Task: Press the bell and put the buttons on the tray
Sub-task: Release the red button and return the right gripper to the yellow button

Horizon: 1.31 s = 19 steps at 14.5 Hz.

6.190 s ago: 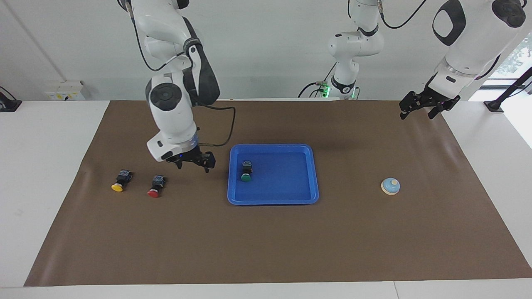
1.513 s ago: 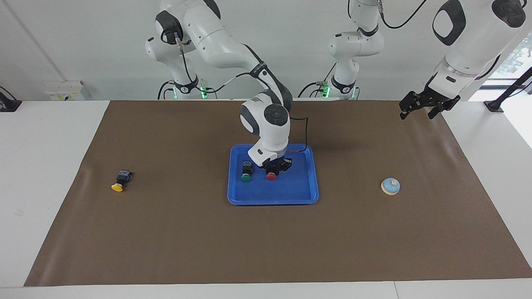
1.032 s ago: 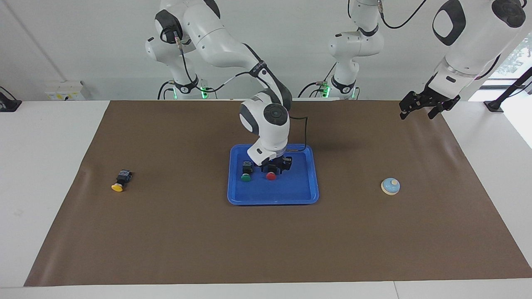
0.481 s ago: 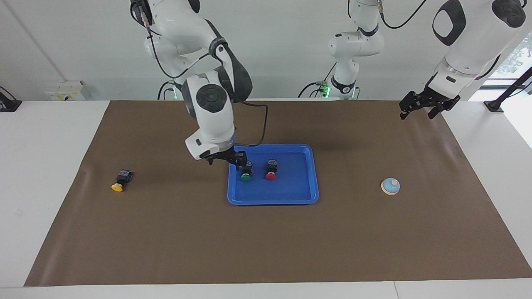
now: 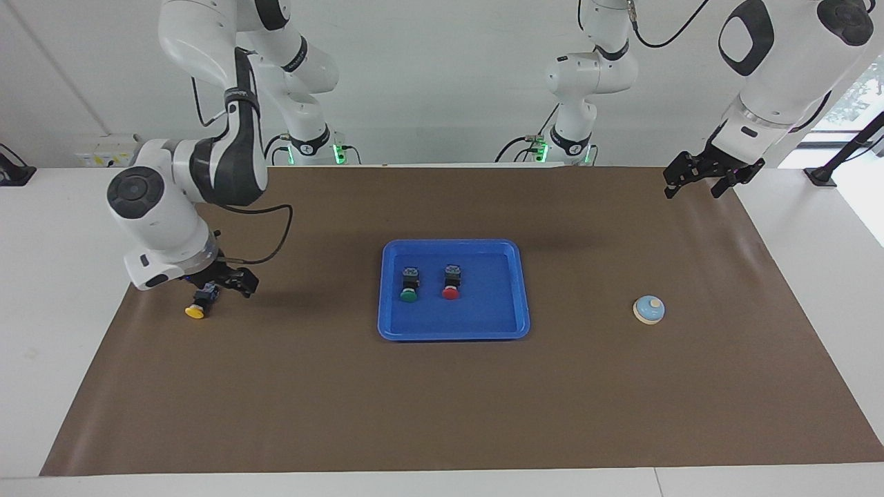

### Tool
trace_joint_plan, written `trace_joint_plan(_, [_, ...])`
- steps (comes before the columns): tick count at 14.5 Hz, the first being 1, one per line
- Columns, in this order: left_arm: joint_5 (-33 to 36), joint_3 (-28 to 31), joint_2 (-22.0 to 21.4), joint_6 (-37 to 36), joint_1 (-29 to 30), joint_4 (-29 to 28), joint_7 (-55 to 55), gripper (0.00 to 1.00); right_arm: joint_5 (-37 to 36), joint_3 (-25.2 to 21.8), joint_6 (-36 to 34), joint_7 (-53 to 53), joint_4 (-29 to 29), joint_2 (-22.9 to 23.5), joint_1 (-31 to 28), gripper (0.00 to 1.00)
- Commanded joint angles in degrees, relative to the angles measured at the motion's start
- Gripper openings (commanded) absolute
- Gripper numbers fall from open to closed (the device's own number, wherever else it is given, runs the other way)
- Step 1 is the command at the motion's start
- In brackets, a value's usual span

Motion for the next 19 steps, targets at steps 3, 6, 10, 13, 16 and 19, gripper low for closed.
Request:
trace_joint_plan(3, [-0.3,0.1,0.4,-0.9,0.1,1.0,-0.1,1.0,-0.8,0.9,17.6,-6.4,-18.1,-6.6,-7.6,1.0])
trace_joint_plan(6, [-0.3,0.1,0.4,-0.9,0.1,1.0,-0.1,1.0,-0.8,0.9,22.0,-6.6,-20.7,-6.4,-8.8,1.0])
trace_joint_plan(10, [-0.3,0.1,0.4,-0.9,0.1,1.0,-0.1,1.0,-0.8,0.9,29.6,-7.2,-24.8,-5.2,-9.9,1.0])
trace_joint_plan(13, [-0.3,0.1,0.4,-0.9,0.1,1.0,-0.1,1.0,-0.8,1.0,31.4,-7.8,-25.3,-4.3,-10.5,1.0])
trace_joint_plan(16, [-0.3,0.1,0.4,-0.9,0.1,1.0,-0.1,1.0,-0.8,1.0,31.6,-8.4,-25.3,-3.5,-10.7,0.97])
trace_joint_plan(19, [-0.3,0.1,0.4,-0.9,0.1,1.0,-0.1,1.0,-0.7,1.0,31.3,-11.2,-25.3,-3.5,-11.5,0.15])
